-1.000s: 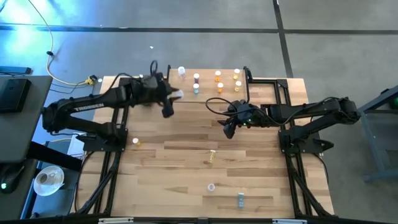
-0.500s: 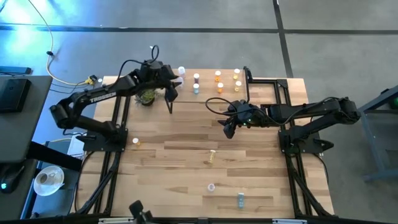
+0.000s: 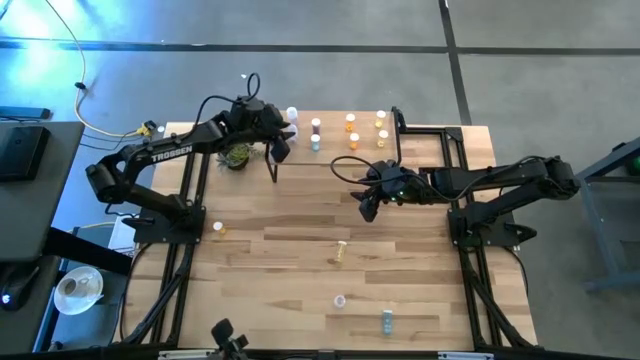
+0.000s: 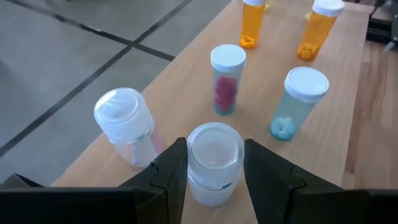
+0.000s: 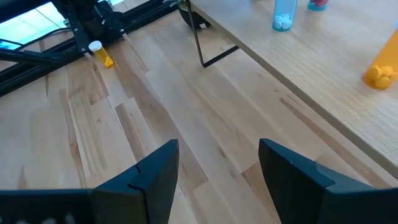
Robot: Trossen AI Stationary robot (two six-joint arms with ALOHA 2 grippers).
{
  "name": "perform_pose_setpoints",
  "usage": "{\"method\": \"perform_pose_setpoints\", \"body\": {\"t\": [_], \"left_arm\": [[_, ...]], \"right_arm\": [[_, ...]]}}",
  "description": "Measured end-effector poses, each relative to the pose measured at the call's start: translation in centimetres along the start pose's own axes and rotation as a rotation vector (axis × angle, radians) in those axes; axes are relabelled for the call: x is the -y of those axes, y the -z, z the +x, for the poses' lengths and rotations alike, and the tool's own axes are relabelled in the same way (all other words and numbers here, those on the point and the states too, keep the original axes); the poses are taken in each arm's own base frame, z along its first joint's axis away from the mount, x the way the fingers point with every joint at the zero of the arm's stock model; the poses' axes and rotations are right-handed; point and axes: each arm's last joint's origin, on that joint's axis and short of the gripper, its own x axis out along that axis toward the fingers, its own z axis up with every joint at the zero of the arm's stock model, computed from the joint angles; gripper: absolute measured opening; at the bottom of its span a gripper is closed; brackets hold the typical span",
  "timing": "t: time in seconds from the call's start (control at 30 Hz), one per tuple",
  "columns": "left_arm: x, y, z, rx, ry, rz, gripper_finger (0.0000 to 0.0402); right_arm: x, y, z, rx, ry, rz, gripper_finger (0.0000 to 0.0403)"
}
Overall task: Pick and place medicine bottles onto shelf by color
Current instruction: Put the left transparent pill bottle on the shelf aligned with the transparent pill bottle
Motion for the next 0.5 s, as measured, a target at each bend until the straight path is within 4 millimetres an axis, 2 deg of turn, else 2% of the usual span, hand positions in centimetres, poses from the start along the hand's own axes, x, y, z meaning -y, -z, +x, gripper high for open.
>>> {"method": "perform_pose_setpoints", "body": {"t": [0.5], "left_arm": [[0.03, 0.19, 0.08, -0.017, 0.0, -0.081, 0.0167]], "right_arm": [[-0.02, 0.01, 0.0, -0.003, -0.006, -0.004, 0.0213]]}}
